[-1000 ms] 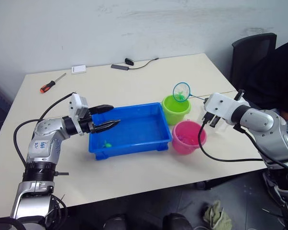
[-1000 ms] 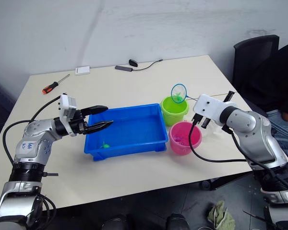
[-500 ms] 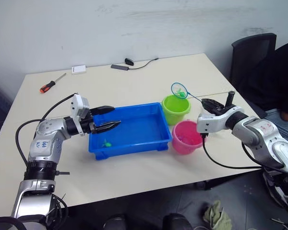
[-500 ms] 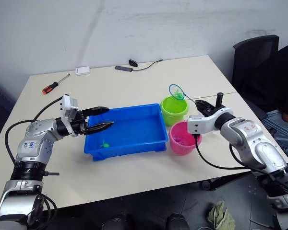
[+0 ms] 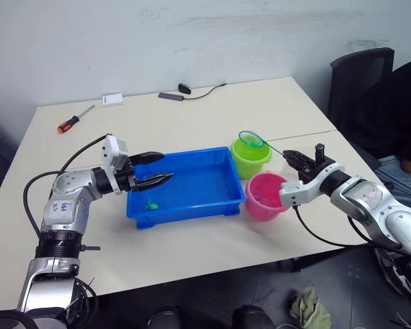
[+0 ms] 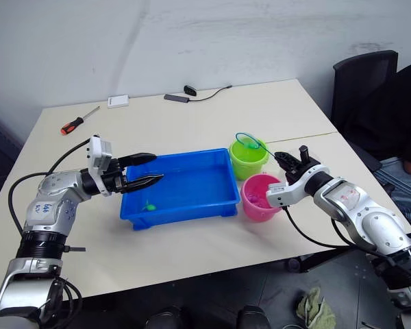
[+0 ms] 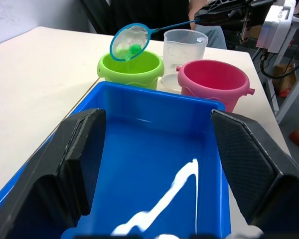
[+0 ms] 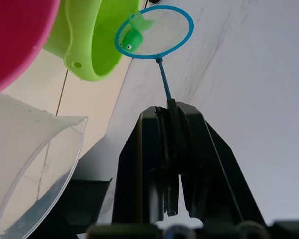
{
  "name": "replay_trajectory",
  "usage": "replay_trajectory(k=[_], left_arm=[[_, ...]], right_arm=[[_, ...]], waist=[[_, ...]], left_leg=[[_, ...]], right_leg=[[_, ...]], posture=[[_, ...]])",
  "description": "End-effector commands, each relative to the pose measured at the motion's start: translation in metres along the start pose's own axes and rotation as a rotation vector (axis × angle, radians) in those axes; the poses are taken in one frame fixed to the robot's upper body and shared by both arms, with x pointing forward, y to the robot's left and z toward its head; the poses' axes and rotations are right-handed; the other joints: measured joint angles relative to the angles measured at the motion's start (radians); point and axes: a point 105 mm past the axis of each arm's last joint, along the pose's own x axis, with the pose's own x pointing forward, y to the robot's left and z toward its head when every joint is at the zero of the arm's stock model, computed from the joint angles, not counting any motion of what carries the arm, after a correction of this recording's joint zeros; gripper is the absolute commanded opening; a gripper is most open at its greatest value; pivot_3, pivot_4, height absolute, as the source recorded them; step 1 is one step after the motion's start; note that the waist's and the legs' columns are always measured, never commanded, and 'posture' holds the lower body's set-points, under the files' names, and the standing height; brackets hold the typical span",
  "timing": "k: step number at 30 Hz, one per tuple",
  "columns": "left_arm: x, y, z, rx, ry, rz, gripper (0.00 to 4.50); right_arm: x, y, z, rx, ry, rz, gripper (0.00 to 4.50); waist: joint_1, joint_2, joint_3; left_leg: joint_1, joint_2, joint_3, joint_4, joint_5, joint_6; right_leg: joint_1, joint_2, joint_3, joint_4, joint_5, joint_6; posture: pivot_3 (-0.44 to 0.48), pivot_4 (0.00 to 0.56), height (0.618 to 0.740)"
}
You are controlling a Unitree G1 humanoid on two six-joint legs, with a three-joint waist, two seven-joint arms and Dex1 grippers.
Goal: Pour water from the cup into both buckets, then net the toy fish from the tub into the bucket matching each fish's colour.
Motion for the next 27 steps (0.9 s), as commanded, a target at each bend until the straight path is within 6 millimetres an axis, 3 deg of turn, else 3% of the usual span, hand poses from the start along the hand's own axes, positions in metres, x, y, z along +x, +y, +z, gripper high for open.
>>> replay_trajectory(k=[1, 7, 11, 16, 18, 22, 27], left_arm=[[0.000, -0.001, 0.010, 0.042, -0.025, 0.000, 3.67], [0.000, -0.001, 0.010, 0.042, -0.028, 0.007, 3.67], [-0.006, 0.001, 0.010, 0.044, -0.022, 0.029, 3.67], [-0.029, 0.006, 0.009, 0.043, 0.014, 0.122, 3.67], [-0.038, 0.008, 0.008, 0.041, 0.037, 0.165, 3.67], [-0.058, 0.008, 0.007, 0.011, 0.073, 0.259, 3.67], [-0.081, 0.003, 0.009, -0.025, 0.124, 0.348, 3.67]], right_arm=[[-0.002, -0.018, -0.010, -0.036, 0.027, -0.066, 0.00], [-0.003, -0.023, -0.010, -0.041, 0.014, -0.078, 0.00], [0.005, -0.051, -0.012, 0.107, -0.004, -0.132, 0.00], [0.020, -0.053, 0.011, 0.859, -0.136, 0.005, 0.00], [0.021, -0.057, 0.022, 1.042, -0.211, 0.083, 0.00], [0.026, -0.068, 0.044, 1.283, -0.353, 0.274, 0.00], [0.037, -0.075, 0.071, 1.409, -0.451, 0.517, 0.00]], waist=[[0.000, 0.000, 0.000], [0.000, 0.000, 0.000], [-0.003, 0.000, 0.000], [-0.004, -0.004, -0.001], [0.000, -0.004, -0.001], [-0.001, -0.003, -0.001], [-0.003, -0.003, -0.002]], left_leg=[[0.000, 0.000, 0.000, 0.000, 0.000, 0.000], [0.000, 0.000, 0.000, 0.001, 0.000, 0.000], [0.000, 0.000, 0.000, 0.001, 0.000, 0.000], [0.002, 0.003, -0.003, 0.000, 0.000, -0.003], [0.002, 0.004, -0.005, 0.000, 0.000, -0.003], [0.001, 0.004, -0.012, -0.001, -0.002, 0.001], [0.002, 0.004, -0.012, -0.001, -0.006, 0.007]], right_leg=[[0.000, 0.000, 0.000, 0.000, 0.000, 0.000], [0.000, 0.000, 0.000, 0.001, 0.000, 0.000], [0.000, 0.000, 0.001, 0.001, 0.000, 0.000], [0.002, 0.007, 0.004, 0.004, 0.000, 0.000], [0.001, 0.009, 0.006, 0.008, 0.000, 0.000], [-0.001, 0.008, 0.011, 0.012, 0.000, -0.001], [-0.002, 0.005, 0.012, 0.013, 0.000, -0.006]], posture=[[0.000, 0.150, 0.733], [0.000, 0.150, 0.733], [0.000, 0.150, 0.733], [0.000, 0.150, 0.733], [0.000, 0.150, 0.733], [0.000, 0.150, 0.733], [0.000, 0.150, 0.733]])
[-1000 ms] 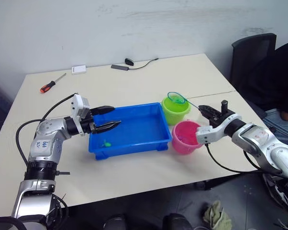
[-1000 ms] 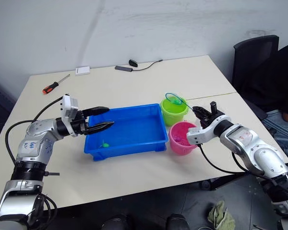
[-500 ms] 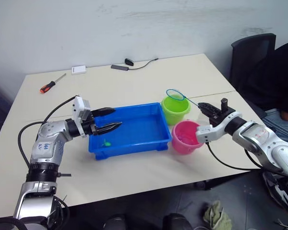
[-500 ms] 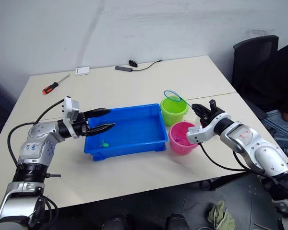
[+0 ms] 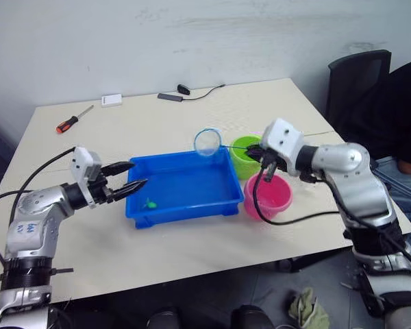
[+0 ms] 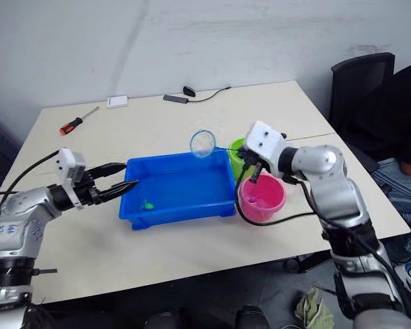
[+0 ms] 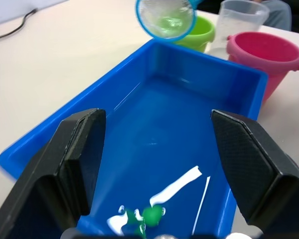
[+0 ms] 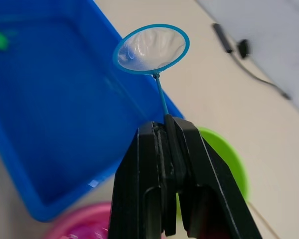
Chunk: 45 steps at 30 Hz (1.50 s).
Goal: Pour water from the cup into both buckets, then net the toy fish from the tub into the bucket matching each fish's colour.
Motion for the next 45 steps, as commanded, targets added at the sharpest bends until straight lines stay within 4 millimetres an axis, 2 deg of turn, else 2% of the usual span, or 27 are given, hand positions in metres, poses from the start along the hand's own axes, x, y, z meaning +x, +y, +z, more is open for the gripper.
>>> replay_trajectory(k=[1, 6, 9, 13, 22, 32, 37, 45], left_arm=[[-0.017, 0.004, 0.018, 0.025, -0.020, 0.066, 3.67], [-0.028, 0.003, 0.016, 0.005, 0.029, 0.100, 3.67], [-0.033, 0.001, 0.014, 0.004, 0.050, 0.106, 3.67], [-0.036, 0.001, 0.016, 0.018, 0.045, 0.110, 3.67], [-0.038, 0.003, 0.019, 0.039, 0.050, 0.113, 3.67], [-0.060, -0.002, 0.006, 0.038, 0.175, 0.124, 3.67], [-0.066, -0.004, 0.005, 0.035, 0.182, 0.140, 3.67], [-0.067, -0.006, 0.004, 0.034, 0.180, 0.144, 3.67]], right_arm=[[0.016, 0.016, 0.006, 0.086, 0.033, 0.147, 0.00], [0.048, 0.030, 0.003, 0.158, 0.117, 0.229, 0.00], [0.059, 0.038, -0.010, 0.142, 0.185, 0.256, 0.00], [0.068, 0.047, -0.017, 0.120, 0.234, 0.303, 0.00], [0.092, 0.067, -0.014, 0.085, 0.264, 0.404, 0.00], [0.111, 0.086, -0.005, 0.081, 0.226, 0.460, 0.00], [0.124, 0.087, -0.003, 0.116, 0.201, 0.426, 0.00], [0.138, 0.072, 0.011, 0.179, 0.115, 0.313, 0.00]], waist=[[0.002, 0.000, 0.000], [0.000, 0.000, 0.000], [0.000, 0.000, 0.000], [0.001, 0.000, 0.000], [-0.003, 0.000, 0.000], [-0.004, -0.001, -0.001], [-0.005, -0.001, -0.001], [-0.006, -0.002, -0.002]], left_leg=[[0.000, 0.001, -0.002, 0.000, 0.000, 0.000], [0.000, -0.001, -0.002, -0.001, 0.000, 0.000], [0.000, -0.002, -0.002, -0.001, 0.000, 0.000], [-0.001, -0.004, -0.003, 0.000, -0.002, 0.001], [-0.001, -0.003, 0.000, -0.001, -0.002, 0.000], [0.000, -0.001, 0.000, -0.002, -0.002, -0.001], [0.000, 0.000, 0.000, -0.004, -0.003, -0.003], [-0.001, 0.000, 0.001, -0.005, -0.003, -0.003]], right_leg=[[-0.002, -0.001, 0.000, 0.000, -0.001, -0.002], [-0.002, -0.006, -0.001, 0.001, -0.002, -0.004], [-0.002, -0.006, -0.003, 0.002, -0.002, -0.005], [-0.004, -0.009, -0.008, 0.001, 0.000, -0.007], [-0.002, -0.007, -0.014, 0.002, 0.000, -0.006], [-0.007, -0.008, -0.016, 0.002, 0.000, -0.006], [-0.008, -0.009, -0.015, 0.002, 0.000, -0.007], [-0.010, -0.009, -0.015, 0.002, 0.001, -0.007]], posture=[[0.000, 0.150, 0.733], [0.000, 0.150, 0.733], [0.000, 0.150, 0.733], [0.000, 0.150, 0.733], [0.000, 0.150, 0.733], [0.000, 0.150, 0.733], [0.000, 0.150, 0.733], [0.000, 0.150, 0.733]])
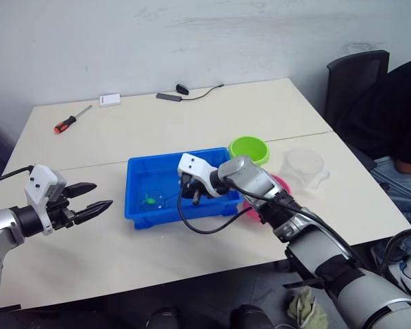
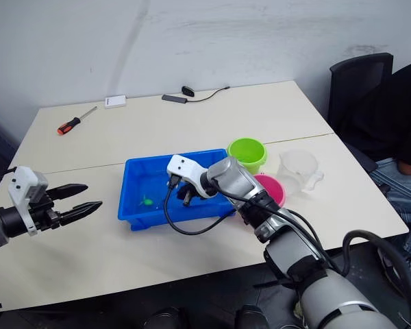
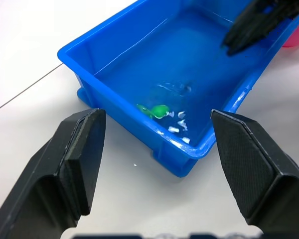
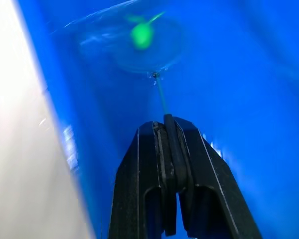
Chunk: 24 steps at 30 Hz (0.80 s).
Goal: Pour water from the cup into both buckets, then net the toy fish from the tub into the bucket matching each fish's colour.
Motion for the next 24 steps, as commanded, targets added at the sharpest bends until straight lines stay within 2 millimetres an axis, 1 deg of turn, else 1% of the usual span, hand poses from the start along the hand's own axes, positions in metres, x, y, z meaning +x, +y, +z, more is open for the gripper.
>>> replay_trajectory(k=[1, 4, 10, 16, 21, 24], left_arm=[[-0.003, -0.001, 0.012, 0.036, -0.038, 0.001, 3.67], [0.002, -0.003, 0.012, 0.045, -0.050, -0.020, 3.67], [0.016, -0.005, 0.016, 0.060, -0.083, -0.060, 3.67], [0.036, -0.009, 0.024, 0.062, -0.136, -0.126, 3.67], [0.058, -0.014, 0.033, 0.082, -0.188, -0.207, 3.67], [0.074, -0.016, 0.044, 0.093, -0.242, -0.255, 3.67]], right_arm=[[-0.008, -0.007, 0.019, -0.008, -0.074, -0.031, 0.00], [-0.019, -0.005, 0.019, 0.013, -0.092, -0.016, 0.00], [-0.050, 0.000, 0.011, 0.053, -0.124, -0.006, 0.00], [-0.083, -0.006, 0.004, 0.091, -0.161, -0.081, 0.00], [-0.119, -0.018, -0.006, 0.119, -0.187, -0.193, 0.00], [-0.149, -0.025, -0.010, 0.150, -0.224, -0.281, 0.00]], waist=[[0.000, 0.000, 0.000], [0.001, 0.000, 0.000], [0.004, -0.001, -0.001], [0.004, -0.001, -0.001], [0.008, -0.001, -0.001], [0.010, -0.001, 0.000]], left_leg=[[0.000, 0.000, 0.000, 0.000, 0.000, 0.000], [0.000, 0.000, 0.000, -0.001, 0.000, 0.000], [-0.001, 0.000, 0.000, -0.002, 0.000, 0.001], [-0.001, -0.001, 0.002, -0.002, 0.000, 0.001], [-0.001, -0.003, 0.002, -0.002, 0.000, 0.001], [-0.002, -0.003, 0.003, -0.001, 0.001, 0.002]], right_leg=[[0.000, 0.000, 0.000, 0.000, 0.000, 0.000], [-0.001, 0.000, 0.000, 0.000, 0.001, -0.002], [-0.001, -0.001, 0.001, -0.001, 0.002, -0.004], [-0.002, 0.000, 0.000, -0.002, 0.002, -0.004], [-0.002, 0.001, -0.003, -0.002, 0.002, -0.003], [-0.001, 0.000, -0.006, -0.005, 0.003, -0.003]], posture=[[0.000, 0.150, 0.733], [0.000, 0.150, 0.733], [0.000, 0.150, 0.733], [0.000, 0.150, 0.733], [0.000, 0.150, 0.733], [0.000, 0.150, 0.733]])
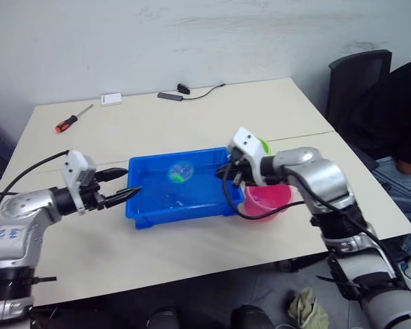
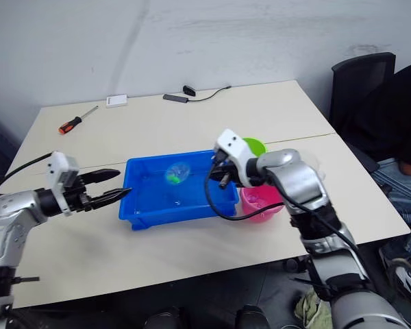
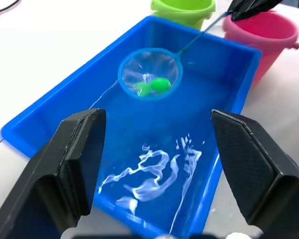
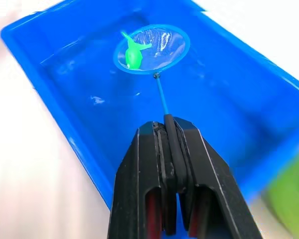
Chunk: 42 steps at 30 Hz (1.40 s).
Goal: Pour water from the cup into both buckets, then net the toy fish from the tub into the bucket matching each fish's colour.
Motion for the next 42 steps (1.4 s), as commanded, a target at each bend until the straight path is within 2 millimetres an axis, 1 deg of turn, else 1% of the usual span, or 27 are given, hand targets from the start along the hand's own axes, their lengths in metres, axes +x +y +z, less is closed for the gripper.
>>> replay_trajectory(k=[1, 2, 5, 8, 10, 13, 15, 17, 20, 22, 23, 26, 31, 37, 42], left_arm=[[0.014, 0.002, 0.012, 0.046, -0.055, -0.046, 3.67], [0.018, 0.003, 0.013, 0.047, -0.063, -0.056, 3.67], [0.031, 0.003, 0.015, 0.052, -0.083, -0.100, 3.67], [0.040, 0.004, 0.015, 0.056, -0.090, -0.128, 3.67], [0.044, 0.005, 0.014, 0.061, -0.092, -0.141, 3.67], [0.049, 0.005, 0.013, 0.070, -0.090, -0.159, 3.67], [0.053, 0.005, 0.013, 0.075, -0.088, -0.172, 3.67], [0.056, 0.004, 0.013, 0.078, -0.091, -0.184, 3.67], [0.059, 0.005, 0.014, 0.084, -0.095, -0.192, 3.67], [0.060, 0.005, 0.014, 0.085, -0.096, -0.194, 3.67], [0.061, 0.004, 0.014, 0.086, -0.096, -0.195, 3.67], [0.060, 0.003, 0.013, 0.087, -0.094, -0.197, 3.67], [0.057, 0.002, 0.010, 0.085, -0.088, -0.196, 3.67], [0.057, 0.002, 0.010, 0.085, -0.088, -0.194, 3.67], [0.057, 0.000, 0.009, 0.081, -0.090, -0.194, 3.67]], right_arm=[[-0.035, -0.012, 0.019, -0.019, -0.096, -0.104, 0.00], [-0.042, -0.017, 0.019, -0.017, -0.099, -0.137, 0.00], [-0.076, -0.039, 0.012, -0.018, -0.088, -0.302, 0.00], [-0.098, -0.058, 0.007, -0.052, -0.069, -0.442, 0.00], [-0.109, -0.067, 0.005, -0.070, -0.062, -0.512, 0.00], [-0.116, -0.074, 0.002, -0.144, -0.026, -0.582, 0.00], [-0.116, -0.074, 0.004, -0.280, -0.002, -0.625, 0.00], [-0.108, -0.070, 0.003, -0.399, 0.022, -0.633, 0.00], [-0.100, -0.069, -0.007, -0.581, 0.115, -0.650, 0.00], [-0.097, -0.069, -0.010, -0.657, 0.139, -0.662, 0.00], [-0.094, -0.068, -0.011, -0.686, 0.140, -0.664, 0.00], [-0.086, -0.062, -0.016, -0.848, 0.179, -0.672, 0.00], [-0.082, -0.057, -0.019, -1.164, 0.256, -0.678, 0.00], [-0.083, -0.060, -0.029, -1.405, 0.328, -0.696, 0.00], [-0.077, -0.056, -0.039, -1.532, 0.337, -0.683, 0.00]], waist=[[-0.001, 0.000, 0.000], [-0.001, 0.000, 0.000], [-0.001, 0.000, 0.000], [-0.002, 0.000, 0.000], [-0.003, 0.000, 0.000], [-0.004, 0.000, 0.000], [-0.002, 0.001, 0.000], [-0.002, 0.001, 0.000], [-0.003, 0.001, 0.000], [-0.002, 0.001, 0.000], [-0.002, 0.001, 0.001], [-0.002, 0.001, 0.001], [-0.002, 0.001, 0.001], [-0.002, 0.002, 0.001], [-0.002, 0.002, 0.001]], left_leg=[[0.000, 0.000, 0.000, 0.000, 0.000, 0.000], [0.000, 0.000, 0.001, 0.000, 0.000, 0.000], [0.000, 0.000, 0.003, 0.000, 0.000, 0.000], [0.001, 0.001, 0.004, 0.000, 0.000, 0.000], [0.000, 0.001, 0.005, 0.000, 0.000, 0.000], [0.001, 0.001, 0.005, 0.000, 0.001, -0.001], [0.001, 0.001, 0.005, 0.000, 0.003, -0.004], [0.001, 0.001, 0.006, 0.000, 0.003, -0.005], [0.001, 0.001, 0.006, 0.000, 0.003, -0.005], [0.001, 0.001, 0.006, 0.000, 0.003, -0.005], [0.001, 0.000, 0.006, 0.000, 0.003, -0.005], [0.001, 0.000, 0.007, 0.001, 0.004, -0.005], [0.001, 0.001, 0.007, 0.002, 0.004, -0.006], [0.001, 0.001, 0.007, 0.005, 0.004, -0.006], [0.001, 0.000, 0.007, 0.006, 0.004, -0.006]], right_leg=[[0.000, 0.000, 0.000, 0.000, 0.000, 0.000], [0.001, 0.000, -0.001, -0.001, 0.000, 0.001], [0.003, 0.000, -0.002, -0.001, 0.001, 0.002], [0.005, 0.001, -0.003, -0.004, 0.001, 0.002], [0.006, 0.001, -0.004, -0.006, 0.001, 0.003], [0.006, 0.001, -0.005, -0.009, 0.001, 0.004], [0.006, 0.002, -0.005, -0.010, 0.001, 0.005], [0.006, 0.002, -0.005, -0.011, 0.002, 0.007], [0.006, 0.002, -0.005, -0.012, 0.002, 0.007], [0.006, 0.002, -0.005, -0.013, 0.002, 0.007], [0.006, 0.002, -0.005, -0.013, 0.002, 0.007], [0.006, 0.002, -0.005, -0.013, 0.002, 0.008], [0.006, 0.002, -0.005, -0.012, 0.002, 0.008], [0.006, 0.002, -0.005, -0.012, 0.002, 0.009], [0.007, 0.002, -0.004, -0.012, 0.002, 0.009]], posture=[[0.000, 0.150, 0.733], [0.000, 0.150, 0.733], [0.000, 0.150, 0.733], [0.000, 0.150, 0.733], [0.000, 0.150, 0.733], [0.000, 0.150, 0.733], [0.000, 0.150, 0.733], [0.000, 0.150, 0.733], [0.000, 0.150, 0.733], [0.000, 0.150, 0.733], [0.000, 0.150, 0.733], [0.000, 0.150, 0.733], [0.000, 0.150, 0.733], [0.000, 0.150, 0.733], [0.000, 0.150, 0.733]])
